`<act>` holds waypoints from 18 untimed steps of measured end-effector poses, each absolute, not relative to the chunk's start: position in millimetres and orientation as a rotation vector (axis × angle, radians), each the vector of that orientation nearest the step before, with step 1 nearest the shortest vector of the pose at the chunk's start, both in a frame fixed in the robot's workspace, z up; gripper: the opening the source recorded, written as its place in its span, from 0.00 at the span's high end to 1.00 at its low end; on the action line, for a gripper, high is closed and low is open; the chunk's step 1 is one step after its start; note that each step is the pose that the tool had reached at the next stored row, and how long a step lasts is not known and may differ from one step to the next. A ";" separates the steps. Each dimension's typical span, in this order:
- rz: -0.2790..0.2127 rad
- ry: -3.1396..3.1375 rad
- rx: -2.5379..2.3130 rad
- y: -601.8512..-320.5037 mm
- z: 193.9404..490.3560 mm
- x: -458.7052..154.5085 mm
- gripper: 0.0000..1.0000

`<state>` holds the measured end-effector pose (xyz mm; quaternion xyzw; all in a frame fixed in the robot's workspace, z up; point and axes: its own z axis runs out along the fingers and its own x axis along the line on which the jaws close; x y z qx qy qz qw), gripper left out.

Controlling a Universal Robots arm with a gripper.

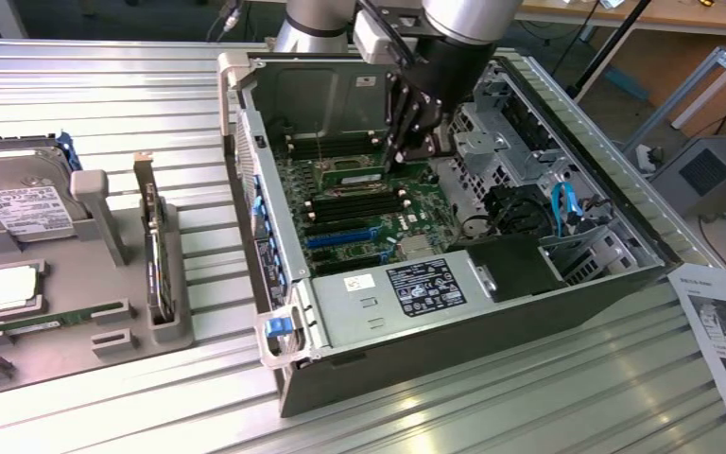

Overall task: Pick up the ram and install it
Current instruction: 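Insert the ram into the slot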

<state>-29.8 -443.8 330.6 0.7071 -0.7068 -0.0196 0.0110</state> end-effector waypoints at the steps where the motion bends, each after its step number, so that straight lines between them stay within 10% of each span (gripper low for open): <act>1: -0.061 -2.205 2.206 -443.8 329.0 -29.8 0.88; 18: -0.061 -2.205 2.206 -443.8 299.6 -29.8 0.88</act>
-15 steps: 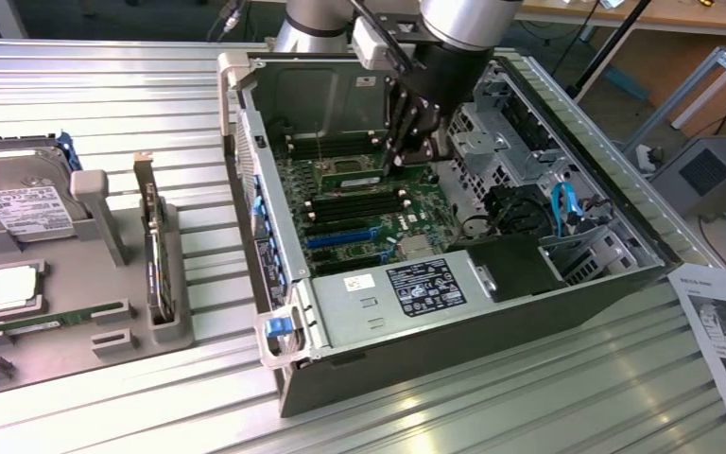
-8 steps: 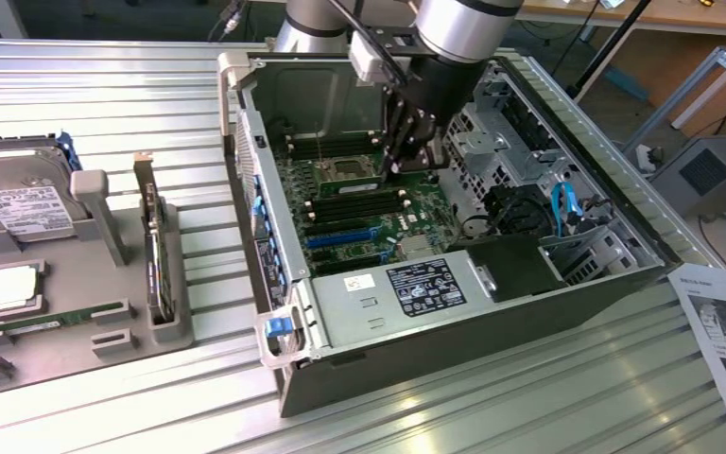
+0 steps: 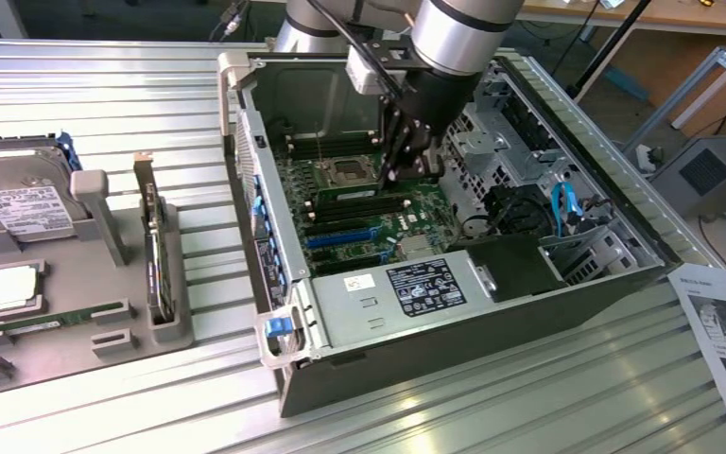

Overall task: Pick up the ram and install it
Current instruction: 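Insert the ram into the slot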

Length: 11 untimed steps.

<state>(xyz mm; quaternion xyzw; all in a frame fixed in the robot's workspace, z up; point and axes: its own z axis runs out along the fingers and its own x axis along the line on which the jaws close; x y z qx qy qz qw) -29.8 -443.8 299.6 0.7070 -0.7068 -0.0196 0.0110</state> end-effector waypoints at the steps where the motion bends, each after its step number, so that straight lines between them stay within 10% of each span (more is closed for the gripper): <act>1: -0.061 -2.205 2.206 -443.9 298.4 -29.8 0.88; 11: -0.061 -2.205 2.206 -441.5 296.0 -29.8 0.88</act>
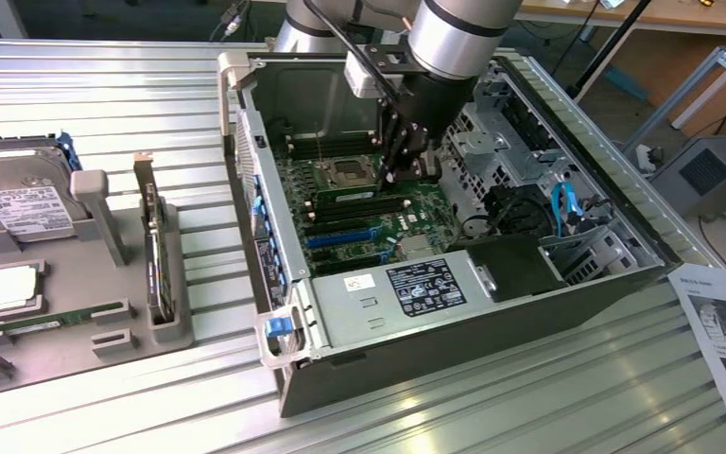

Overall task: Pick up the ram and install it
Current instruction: 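Insert the ram into the slot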

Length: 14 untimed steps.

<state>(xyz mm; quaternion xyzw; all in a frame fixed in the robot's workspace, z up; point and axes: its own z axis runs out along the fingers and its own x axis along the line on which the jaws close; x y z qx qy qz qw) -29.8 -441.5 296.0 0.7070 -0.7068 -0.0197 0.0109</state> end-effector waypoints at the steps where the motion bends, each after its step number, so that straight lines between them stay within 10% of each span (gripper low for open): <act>1: -0.061 -2.205 2.206 -440.5 295.4 -29.8 0.88; 14: -0.062 -2.205 2.206 -424.9 289.6 -29.8 0.88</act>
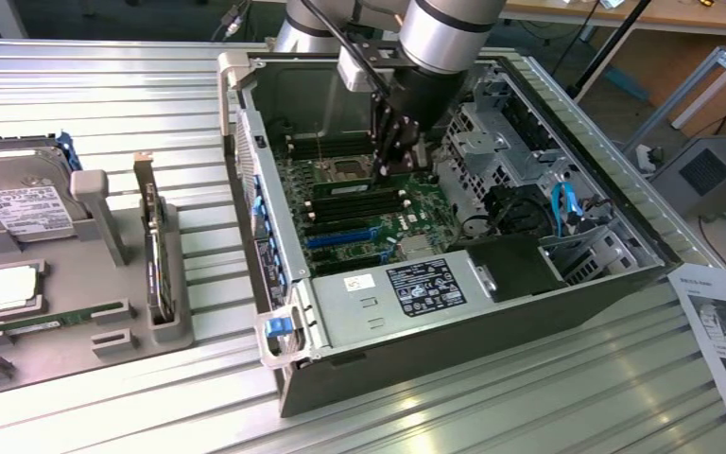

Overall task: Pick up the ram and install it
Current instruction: 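Insert the ram into the slot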

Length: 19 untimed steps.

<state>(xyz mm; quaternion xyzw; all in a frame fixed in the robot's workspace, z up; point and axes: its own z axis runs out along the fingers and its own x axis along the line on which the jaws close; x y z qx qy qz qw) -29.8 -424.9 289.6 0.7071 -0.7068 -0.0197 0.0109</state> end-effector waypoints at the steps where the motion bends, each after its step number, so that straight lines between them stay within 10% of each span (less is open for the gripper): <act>1: -0.062 -2.205 2.206 -424.1 289.2 -29.8 0.88; 19: -0.062 -2.205 2.206 -423.5 288.9 -14.8 0.88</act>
